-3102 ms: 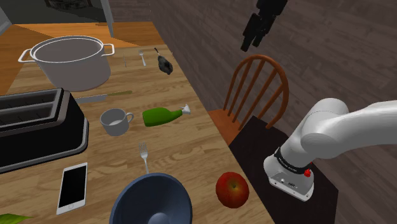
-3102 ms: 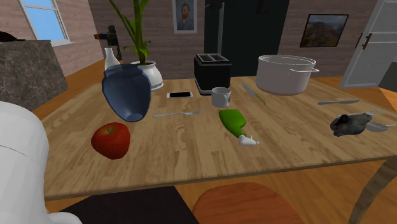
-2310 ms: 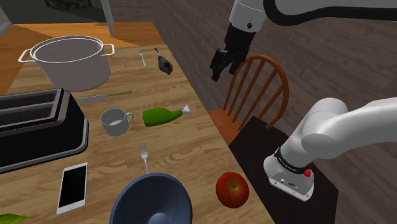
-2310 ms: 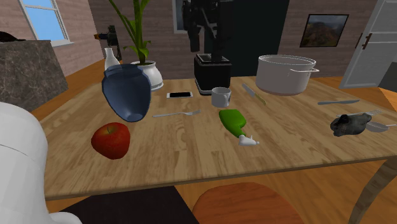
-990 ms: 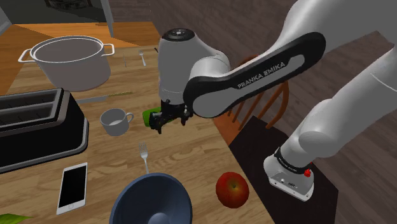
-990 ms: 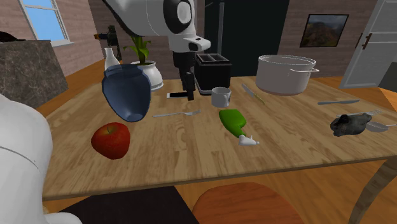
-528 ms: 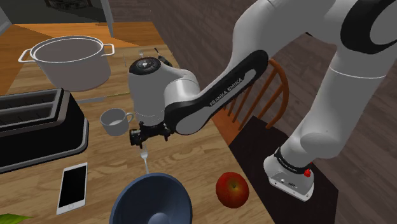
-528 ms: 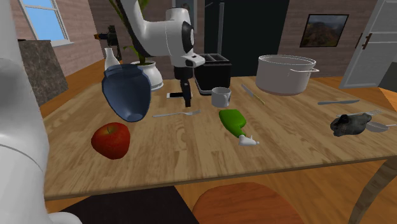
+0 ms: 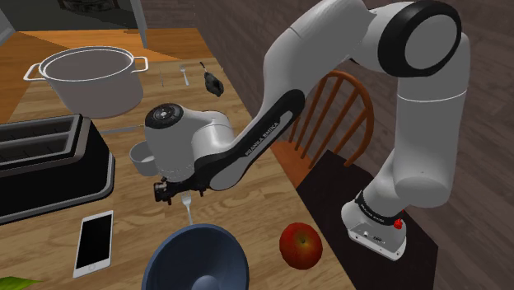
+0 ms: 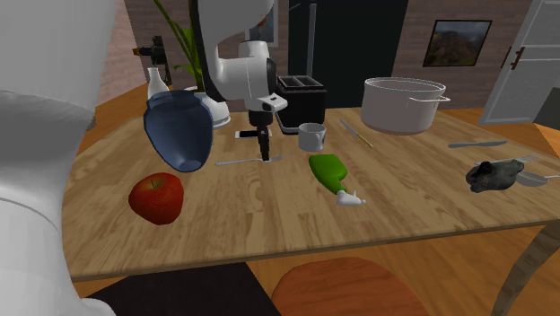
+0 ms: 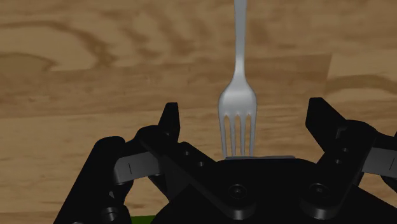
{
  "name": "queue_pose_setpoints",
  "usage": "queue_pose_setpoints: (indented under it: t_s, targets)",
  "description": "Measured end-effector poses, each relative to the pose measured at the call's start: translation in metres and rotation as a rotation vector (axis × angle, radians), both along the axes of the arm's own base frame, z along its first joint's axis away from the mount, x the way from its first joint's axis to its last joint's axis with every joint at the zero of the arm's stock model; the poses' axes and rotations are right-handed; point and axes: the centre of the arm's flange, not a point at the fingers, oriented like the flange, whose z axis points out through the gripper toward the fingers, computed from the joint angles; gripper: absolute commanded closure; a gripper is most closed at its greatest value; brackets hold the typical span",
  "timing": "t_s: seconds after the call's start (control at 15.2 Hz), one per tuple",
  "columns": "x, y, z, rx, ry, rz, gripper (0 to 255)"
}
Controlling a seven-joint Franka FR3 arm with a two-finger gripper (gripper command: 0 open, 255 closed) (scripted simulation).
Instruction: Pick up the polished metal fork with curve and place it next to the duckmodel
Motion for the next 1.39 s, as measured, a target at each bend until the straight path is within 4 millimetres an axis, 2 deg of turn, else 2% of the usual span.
queue_pose_setpoints:
  t_s: [0.26,0.66,0.73,1.39]
  targets:
    - [0.002,0.000,-0.019,0.000,0.000,-0.001,0]
    - [0.002,0.000,-0.023,0.000,0.000,-0.001,0]
    - [0.002,0.000,-0.023,0.000,0.000,-0.001,255]
    - [0.002,-0.001,-0.020,-0.003,-0.004,-0.001,255]
